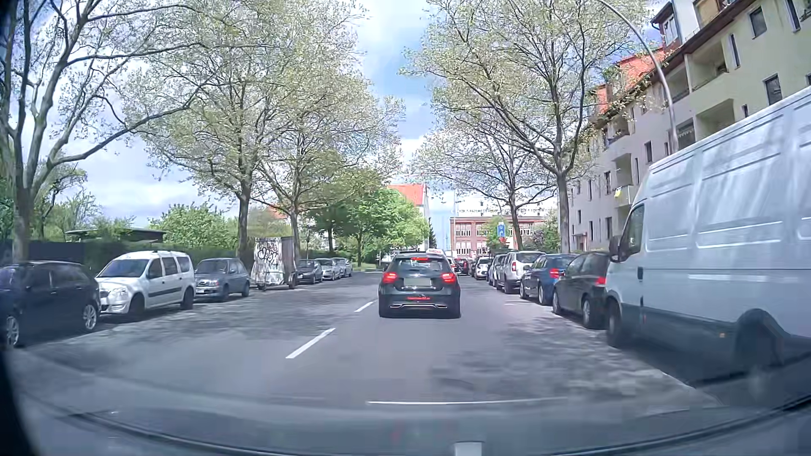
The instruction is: Follow the waypoints while adhering to traffic rules and regulations
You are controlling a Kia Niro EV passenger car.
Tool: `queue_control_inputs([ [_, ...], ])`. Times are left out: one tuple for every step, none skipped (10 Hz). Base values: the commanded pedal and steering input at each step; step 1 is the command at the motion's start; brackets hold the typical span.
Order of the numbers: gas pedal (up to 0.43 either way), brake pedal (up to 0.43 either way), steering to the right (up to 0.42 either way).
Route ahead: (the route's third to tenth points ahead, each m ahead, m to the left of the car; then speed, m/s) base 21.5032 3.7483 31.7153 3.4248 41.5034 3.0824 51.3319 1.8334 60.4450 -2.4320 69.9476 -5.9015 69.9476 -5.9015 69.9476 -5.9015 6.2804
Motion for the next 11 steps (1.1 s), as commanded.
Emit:
queue_control_inputs([
  [0.0,0.03,0.0],
  [0.0,0.037,0.0],
  [0.0,0.037,0.0],
  [0.0,0.03,0.0],
  [0.0,0.024,0.0],
  [0.0,0.024,0.001],
  [0.0,0.024,0.001],
  [0.0,0.024,0.001],
  [0.0,0.024,0.002],
  [0.0,0.043,0.004],
  [0.0,0.061,0.003],
])
